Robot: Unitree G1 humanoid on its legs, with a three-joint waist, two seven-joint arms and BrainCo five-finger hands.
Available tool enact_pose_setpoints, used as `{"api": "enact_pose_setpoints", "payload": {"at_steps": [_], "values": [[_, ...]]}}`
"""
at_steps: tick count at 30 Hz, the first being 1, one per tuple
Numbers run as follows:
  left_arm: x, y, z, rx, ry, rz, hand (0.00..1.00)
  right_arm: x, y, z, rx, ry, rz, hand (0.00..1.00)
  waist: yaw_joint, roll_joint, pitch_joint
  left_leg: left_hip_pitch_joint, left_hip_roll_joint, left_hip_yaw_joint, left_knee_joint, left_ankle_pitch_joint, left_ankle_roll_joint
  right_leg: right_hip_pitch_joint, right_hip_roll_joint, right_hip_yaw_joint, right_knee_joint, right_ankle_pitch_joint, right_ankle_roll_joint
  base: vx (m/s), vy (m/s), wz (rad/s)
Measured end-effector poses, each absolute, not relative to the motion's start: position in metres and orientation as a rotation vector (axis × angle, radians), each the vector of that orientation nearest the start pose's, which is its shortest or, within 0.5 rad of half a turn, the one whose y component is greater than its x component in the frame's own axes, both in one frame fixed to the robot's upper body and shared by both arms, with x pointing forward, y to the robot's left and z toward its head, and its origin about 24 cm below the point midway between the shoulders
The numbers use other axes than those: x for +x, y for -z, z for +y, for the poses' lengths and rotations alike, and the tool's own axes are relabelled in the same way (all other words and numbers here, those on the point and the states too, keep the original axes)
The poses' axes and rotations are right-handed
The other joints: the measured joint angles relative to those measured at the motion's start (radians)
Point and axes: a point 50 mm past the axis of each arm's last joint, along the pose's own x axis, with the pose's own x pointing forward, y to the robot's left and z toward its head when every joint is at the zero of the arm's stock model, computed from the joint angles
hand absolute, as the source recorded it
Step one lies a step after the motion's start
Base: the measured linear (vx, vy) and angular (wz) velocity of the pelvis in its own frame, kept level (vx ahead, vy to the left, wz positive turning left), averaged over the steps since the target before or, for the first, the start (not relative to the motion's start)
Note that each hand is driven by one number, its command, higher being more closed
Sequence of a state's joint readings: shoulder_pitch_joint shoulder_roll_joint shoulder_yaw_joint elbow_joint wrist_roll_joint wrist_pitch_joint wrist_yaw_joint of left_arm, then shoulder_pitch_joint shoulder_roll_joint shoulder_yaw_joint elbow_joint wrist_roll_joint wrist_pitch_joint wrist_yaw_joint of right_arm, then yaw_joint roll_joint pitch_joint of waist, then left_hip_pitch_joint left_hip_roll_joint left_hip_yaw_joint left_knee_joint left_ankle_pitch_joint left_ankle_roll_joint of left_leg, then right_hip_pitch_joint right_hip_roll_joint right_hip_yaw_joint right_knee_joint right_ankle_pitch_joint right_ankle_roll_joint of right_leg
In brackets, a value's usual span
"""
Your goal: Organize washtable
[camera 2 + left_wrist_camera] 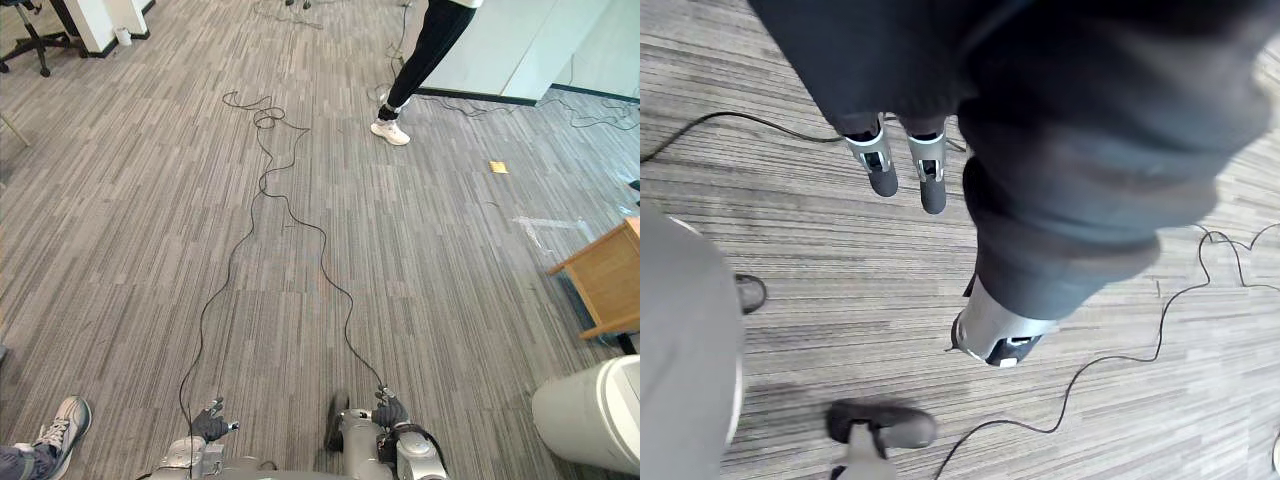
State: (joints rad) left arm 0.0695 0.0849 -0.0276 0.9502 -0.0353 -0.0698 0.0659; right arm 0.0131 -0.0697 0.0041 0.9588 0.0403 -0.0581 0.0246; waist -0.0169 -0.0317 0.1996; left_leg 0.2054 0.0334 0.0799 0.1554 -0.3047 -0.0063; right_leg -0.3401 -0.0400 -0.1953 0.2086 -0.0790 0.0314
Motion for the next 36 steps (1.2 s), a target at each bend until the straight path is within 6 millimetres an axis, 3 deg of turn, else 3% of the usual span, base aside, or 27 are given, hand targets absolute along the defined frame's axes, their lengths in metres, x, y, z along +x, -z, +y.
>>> {"api": "enact_pose_setpoints", "payload": {"at_steps": [1,2,3,4,5,7,8,10,11,13,14,16,17,18,19,20,21,22,23,25,26,28,30,32,34,35,36], "values": [[0.122,0.149,0.182,0.082,-0.108,0.958,0.0,0.142,0.144,-0.173,-0.015,0.027,0.919,0.0,-0.006,-0.003,-0.006,0.029,0.001,-0.024,0.039,-0.026,-0.039,0.009,0.004,0.024,0.024,0.052,-0.041,0.71,-0.173,0.82],[0.122,0.149,0.18,0.076,-0.107,0.956,0.0,0.141,0.145,-0.173,-0.017,0.027,0.923,0.0,-0.016,-0.007,-0.019,0.006,0.007,-0.055,0.16,-0.038,-0.055,0.013,0.0,0.03,0.085,0.135,-0.076,0.86,-0.218,0.85],[0.123,0.149,0.177,0.065,-0.105,0.951,0.0,0.143,0.144,-0.175,-0.019,0.028,0.915,0.0,-0.017,0.008,-0.015,-0.024,0.025,-0.06,0.264,-0.038,-0.057,0.031,0.007,0.016,0.107,0.109,-0.072,0.72,-0.183,0.67],[0.124,0.149,0.174,0.042,-0.118,0.946,0.0,0.143,0.142,-0.18,-0.033,0.034,0.907,0.0,-0.018,0.048,-0.013,-0.096,0.068,-0.057,0.448,-0.006,-0.106,0.074,0.031,-0.005,0.097,0.083,-0.088,0.68,-0.165,0.18],[0.12,0.15,0.17,-0.005,-0.152,0.948,0.0,0.147,0.139,-0.187,-0.055,0.041,0.892,0.0,-0.003,0.098,-0.01,-0.224,0.147,-0.041,0.744,0.11,-0.143,0.152,0.084,-0.009,0.056,0.048,-0.114,0.78,-0.169,-0.15],[0.122,0.149,0.172,-0.006,-0.156,0.941,0.0,0.144,0.141,-0.186,-0.05,0.043,0.907,0.0,0.013,0.107,-0.004,-0.292,0.192,-0.001,0.899,0.102,-0.131,0.247,0.11,0.012,0.012,0.023,-0.131,0.7,-0.154,-0.31],[0.126,0.146,0.177,0.01,-0.159,0.92,0.0,0.143,0.142,-0.181,-0.034,0.038,0.917,0.0,0.012,0.075,0.014,-0.348,0.193,0.04,0.925,0.089,-0.111,0.349,0.106,0.027,-0.05,0.005,-0.139,0.48,-0.111,-0.12],[0.13,0.144,0.178,0.015,-0.157,0.9,0.0,0.143,0.143,-0.175,-0.017,0.034,0.92,0.0,0.025,0.065,0.016,-0.41,0.19,0.09,0.863,0.063,-0.097,0.428,0.097,0.05,-0.119,0.005,-0.139,0.53,-0.087,-0.29],[0.133,0.142,0.178,0.017,-0.154,0.888,0.0,0.144,0.143,-0.172,-0.008,0.031,0.922,0.0,0.034,0.054,0.019,-0.461,0.176,0.132,0.746,0.051,-0.078,0.465,0.085,0.067,-0.16,0.005,-0.138,0.57,-0.002,-0.4],[0.138,0.14,0.179,0.023,-0.149,0.869,0.0,0.145,0.144,-0.169,0.001,0.032,0.929,0.0,0.038,0.048,0.021,-0.517,0.127,0.158,0.479,0.061,-0.078,0.51,0.053,0.074,-0.202,-0.015,-0.105,0.46,0.066,-0.25],[0.139,0.14,0.178,0.024,-0.146,0.865,0.0,0.143,0.146,-0.171,0.001,0.038,0.944,0.0,0.043,0.059,0.017,-0.52,0.102,0.168,0.201,0.124,-0.087,0.543,0.041,0.085,-0.23,-0.033,-0.079,0.47,0.131,-0.25],[0.139,0.14,0.175,0.017,-0.141,0.866,0.0,0.139,0.148,-0.173,-0.006,0.04,0.961,0.0,0.06,0.074,0.01,-0.526,0.104,0.17,0.072,0.212,-0.067,0.578,0.045,0.107,-0.247,-0.061,-0.048,0.47,0.194,-0.41],[0.139,0.141,0.175,0.019,-0.141,0.868,0.0,0.135,0.15,-0.173,-0.005,0.039,0.979,0.0,0.071,0.058,-0.001,-0.516,0.096,0.17,0.097,0.294,-0.027,0.601,0.027,0.12,-0.242,-0.093,-0.029,0.49,0.269,-0.41],[0.137,0.141,0.18,0.029,-0.147,0.874,0.0,0.131,0.152,-0.167,0.008,0.032,0.989,0.0,0.069,0.035,-0.027,-0.537,0.065,0.168,0.151,0.282,0.013,0.589,-0.007,0.126,-0.186,-0.144,-0.014,0.52,0.27,-0.25],[0.137,0.141,0.181,0.032,-0.148,0.875,0.0,0.131,0.152,-0.168,0.004,0.03,0.989,0.0,0.062,0.027,-0.031,-0.546,0.06,0.166,0.18,0.273,0.026,0.561,-0.016,0.126,-0.117,-0.167,-0.01,0.52,0.251,-0.06],[0.137,0.141,0.182,0.035,-0.148,0.877,0.0,0.13,0.152,-0.168,0.002,0.03,0.993,0.0,0.058,0.025,-0.032,-0.543,0.055,0.166,0.201,0.255,0.052,0.513,-0.023,0.125,0.009,-0.188,0.002,0.52,0.231,0.03],[0.137,0.142,0.185,0.047,-0.148,0.883,0.0,0.13,0.152,-0.169,0.005,0.034,0.988,0.0,0.057,0.006,-0.03,-0.504,0.035,0.165,0.189,0.226,0.064,0.423,-0.052,0.122,0.239,-0.187,0.026,0.61,0.281,0.2],[0.137,0.141,0.189,0.074,-0.137,0.889,0.0,0.13,0.152,-0.169,0.005,0.036,0.988,0.0,0.047,-0.023,-0.026,-0.444,-0.007,0.153,0.164,0.202,0.082,0.332,-0.099,0.127,0.487,-0.116,0.094,0.5,0.233,0.36],[0.136,0.142,0.191,0.087,-0.131,0.898,0.0,0.13,0.152,-0.169,0.005,0.036,0.989,0.0,0.036,-0.032,-0.024,-0.411,-0.026,0.14,0.155,0.189,0.091,0.302,-0.113,0.13,0.596,-0.08,0.104,0.51,0.219,0.64],[0.131,0.144,0.193,0.105,-0.123,0.927,0.0,0.126,0.153,-0.17,0.001,0.036,0.999,0.0,0.032,-0.038,-0.015,-0.281,-0.062,0.109,0.117,0.145,0.105,0.228,-0.119,0.105,0.747,-0.152,0.058,0.52,0.164,0.59],[0.131,0.145,0.193,0.105,-0.124,0.929,0.0,0.128,0.152,-0.172,-0.01,0.031,0.991,0.0,0.03,-0.033,-0.012,-0.21,-0.068,0.093,0.078,0.129,0.11,0.182,-0.112,0.05,0.699,-0.204,0.023,0.5,0.113,0.35],[0.128,0.147,0.19,0.097,-0.12,0.944,0.0,0.132,0.149,-0.174,-0.021,0.026,0.964,0.0,0.02,-0.015,-0.003,-0.135,-0.062,0.07,0.034,0.109,0.117,0.104,-0.081,-0.025,0.518,-0.226,0.009,0.53,0.088,0.38],[0.127,0.148,0.188,0.093,-0.119,0.952,0.0,0.14,0.146,-0.174,-0.024,0.023,0.933,0.0,0.005,-0.008,0.005,-0.073,-0.063,0.045,-0.002,0.089,0.111,0.03,-0.048,-0.062,0.284,-0.165,0.013,0.53,0.052,0.47],[0.124,0.149,0.189,0.094,-0.122,0.962,0.0,0.145,0.144,-0.171,-0.019,0.018,0.914,0.0,-0.007,-0.016,0.017,0.024,-0.076,0.014,-0.055,0.054,0.063,0.009,-0.028,-0.097,-0.011,-0.011,0.022,0.6,0.008,0.56],[0.115,0.151,0.191,0.093,-0.131,0.983,0.0,0.146,0.143,-0.17,-0.017,0.017,0.909,0.0,-0.019,-0.018,0.013,0.084,-0.074,0.002,-0.047,0.006,0.027,0.0,-0.027,-0.089,-0.009,0.006,0.009,0.64,-0.051,0.6],[0.111,0.152,0.192,0.084,-0.143,0.992,0.0,0.146,0.143,-0.17,-0.013,0.021,0.905,0.0,-0.026,-0.015,0.011,0.099,-0.068,-0.02,0.025,-0.039,-0.006,0.003,-0.022,-0.066,0.048,0.051,-0.069,0.83,-0.113,0.88],[0.111,0.152,0.191,0.058,-0.167,0.989,0.0,0.144,0.143,-0.173,-0.006,0.033,0.911,0.0,-0.028,-0.009,0.004,0.04,-0.048,-0.022,0.215,-0.052,-0.03,0.013,-0.03,-0.074,0.105,0.104,-0.114,0.72,-0.138,0.81]]}}
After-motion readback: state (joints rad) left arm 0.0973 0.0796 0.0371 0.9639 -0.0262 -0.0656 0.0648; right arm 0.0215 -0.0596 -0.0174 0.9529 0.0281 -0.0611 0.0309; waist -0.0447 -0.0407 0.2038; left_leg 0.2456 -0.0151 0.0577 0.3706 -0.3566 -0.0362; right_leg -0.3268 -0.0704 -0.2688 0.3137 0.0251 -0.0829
